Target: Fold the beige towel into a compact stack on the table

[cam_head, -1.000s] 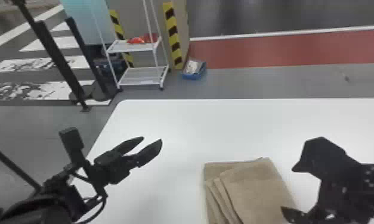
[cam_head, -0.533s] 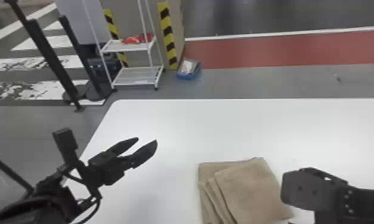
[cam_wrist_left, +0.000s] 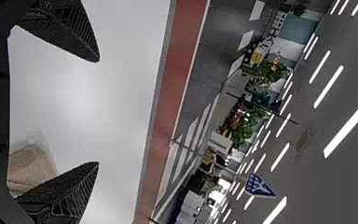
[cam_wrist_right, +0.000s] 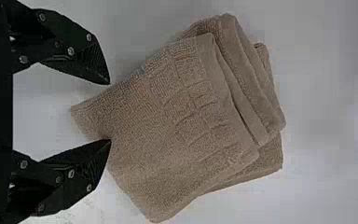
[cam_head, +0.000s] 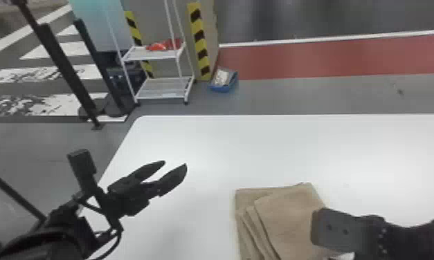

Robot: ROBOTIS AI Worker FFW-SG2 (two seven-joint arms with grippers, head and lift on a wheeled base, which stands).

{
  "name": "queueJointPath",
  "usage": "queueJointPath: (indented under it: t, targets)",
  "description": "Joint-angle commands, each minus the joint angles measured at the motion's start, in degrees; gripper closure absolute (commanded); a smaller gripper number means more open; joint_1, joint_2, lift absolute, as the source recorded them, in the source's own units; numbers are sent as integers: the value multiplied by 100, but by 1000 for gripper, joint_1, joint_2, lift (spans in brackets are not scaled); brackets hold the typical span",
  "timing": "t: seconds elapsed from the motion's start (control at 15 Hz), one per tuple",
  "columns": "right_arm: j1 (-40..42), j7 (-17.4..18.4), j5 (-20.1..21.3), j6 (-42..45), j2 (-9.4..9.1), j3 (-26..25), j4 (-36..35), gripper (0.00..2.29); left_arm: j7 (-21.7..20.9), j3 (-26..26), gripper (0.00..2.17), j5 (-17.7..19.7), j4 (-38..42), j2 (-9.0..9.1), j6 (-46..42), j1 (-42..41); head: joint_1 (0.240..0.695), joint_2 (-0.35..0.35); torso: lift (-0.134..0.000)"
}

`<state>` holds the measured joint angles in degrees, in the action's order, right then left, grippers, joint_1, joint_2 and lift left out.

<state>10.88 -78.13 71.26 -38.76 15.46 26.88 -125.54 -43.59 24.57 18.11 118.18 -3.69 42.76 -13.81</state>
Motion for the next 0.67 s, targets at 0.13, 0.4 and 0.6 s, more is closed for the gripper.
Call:
queueJointPath:
  t: [0.13, 0.4, 0.6]
  targets:
    - [-51, -19, 2, -5, -17, -86, 83, 1436, 0, -22, 87, -9, -40, 0, -9, -7, 695, 221, -124]
    - [-16, -19, 169, 135, 18, -156, 127, 1480, 0, -14, 87, -9, -49, 0, -9, -7, 695, 207, -124]
    - [-183, -19, 107, 276, -8, -517, 215, 1480, 0, -14, 87, -9, -49, 0, -9, -16, 695, 192, -124]
